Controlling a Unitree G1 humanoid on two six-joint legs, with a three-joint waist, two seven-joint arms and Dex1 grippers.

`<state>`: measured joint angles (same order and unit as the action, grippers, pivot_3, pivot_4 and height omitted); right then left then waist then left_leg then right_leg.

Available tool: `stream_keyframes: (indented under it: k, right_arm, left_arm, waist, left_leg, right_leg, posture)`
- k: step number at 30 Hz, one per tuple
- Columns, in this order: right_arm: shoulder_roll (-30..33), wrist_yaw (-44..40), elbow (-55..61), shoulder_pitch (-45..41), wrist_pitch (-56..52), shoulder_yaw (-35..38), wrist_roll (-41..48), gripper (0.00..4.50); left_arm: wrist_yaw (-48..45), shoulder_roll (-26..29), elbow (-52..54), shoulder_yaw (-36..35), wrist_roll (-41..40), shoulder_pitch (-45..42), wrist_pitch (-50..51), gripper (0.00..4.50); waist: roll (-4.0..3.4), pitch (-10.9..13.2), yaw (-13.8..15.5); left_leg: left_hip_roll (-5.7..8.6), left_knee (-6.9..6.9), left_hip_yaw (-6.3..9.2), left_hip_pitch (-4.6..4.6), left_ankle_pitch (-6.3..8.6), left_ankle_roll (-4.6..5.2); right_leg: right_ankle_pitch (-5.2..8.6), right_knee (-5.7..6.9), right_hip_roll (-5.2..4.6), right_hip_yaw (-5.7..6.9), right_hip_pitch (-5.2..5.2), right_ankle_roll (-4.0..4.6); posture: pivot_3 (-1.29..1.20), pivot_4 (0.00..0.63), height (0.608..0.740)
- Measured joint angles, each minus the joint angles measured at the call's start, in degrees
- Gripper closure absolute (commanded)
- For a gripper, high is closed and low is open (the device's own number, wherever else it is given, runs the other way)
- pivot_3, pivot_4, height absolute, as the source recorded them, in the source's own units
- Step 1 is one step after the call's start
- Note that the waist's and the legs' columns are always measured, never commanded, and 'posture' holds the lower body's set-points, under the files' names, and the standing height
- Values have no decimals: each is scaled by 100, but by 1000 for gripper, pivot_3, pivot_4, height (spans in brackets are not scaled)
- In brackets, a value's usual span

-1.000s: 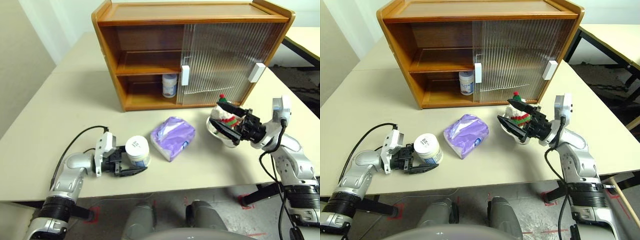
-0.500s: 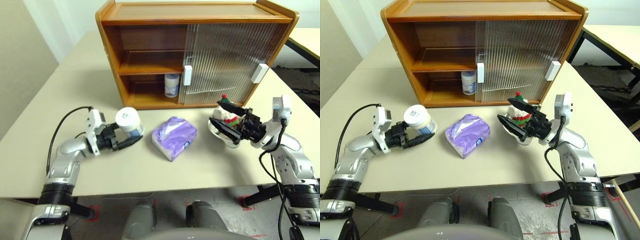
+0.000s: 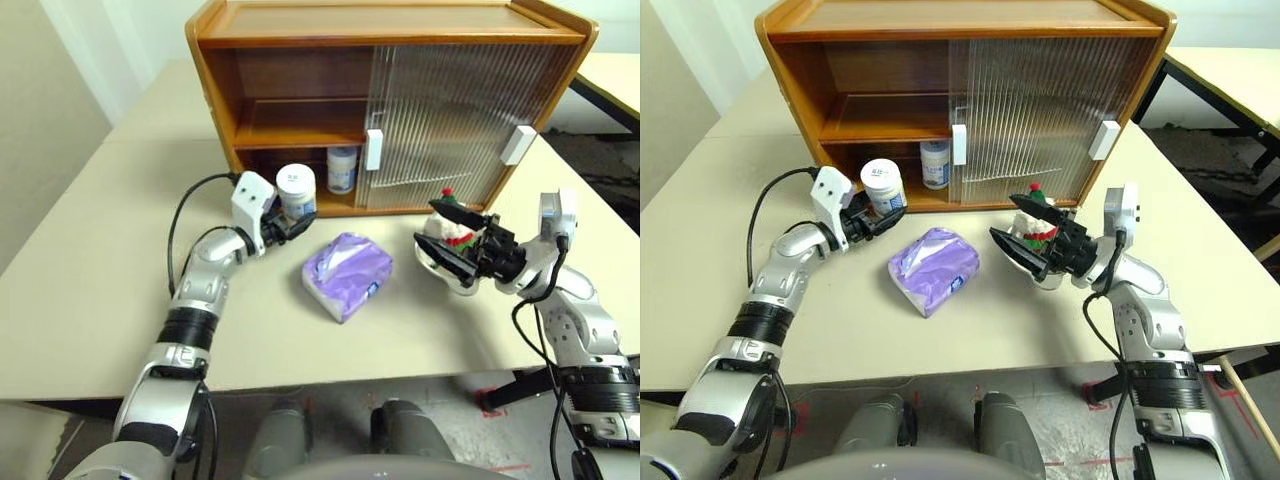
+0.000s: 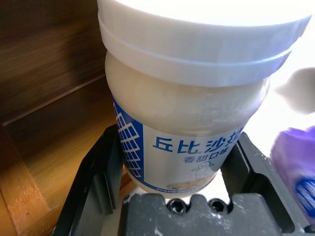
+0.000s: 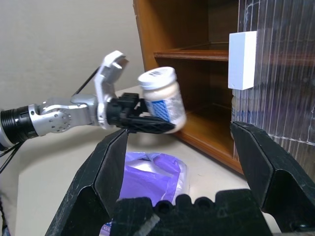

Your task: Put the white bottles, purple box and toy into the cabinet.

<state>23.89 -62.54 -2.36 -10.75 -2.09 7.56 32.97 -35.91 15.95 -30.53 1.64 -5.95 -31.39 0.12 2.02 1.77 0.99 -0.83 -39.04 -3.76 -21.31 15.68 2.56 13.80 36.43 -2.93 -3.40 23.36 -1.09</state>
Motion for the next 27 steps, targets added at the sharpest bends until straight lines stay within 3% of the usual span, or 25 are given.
stream_keyframes:
  k: [18,27]
  right_arm:
    - [-10,-16,-4,11,8,0,3,0]
    - [2,-22,-4,12,8,0,4,0]
  left_arm:
    - [1397,-468,-2925,-95,416,-1687,-716,1373]
    - [1856,-573,-3613,-205,432,-1973,-925,1373]
  waist:
    - [22,13,2]
    - [23,14,-7]
  left_leg:
    - [6,0,3,-10,0,0]
    - [7,0,2,-9,1,-2]
  right_leg:
    - [-1,-8,0,2,2,-5]
    - [-2,-7,2,1,2,-6]
  posture:
    - [36,0,740]
    - [28,0,740]
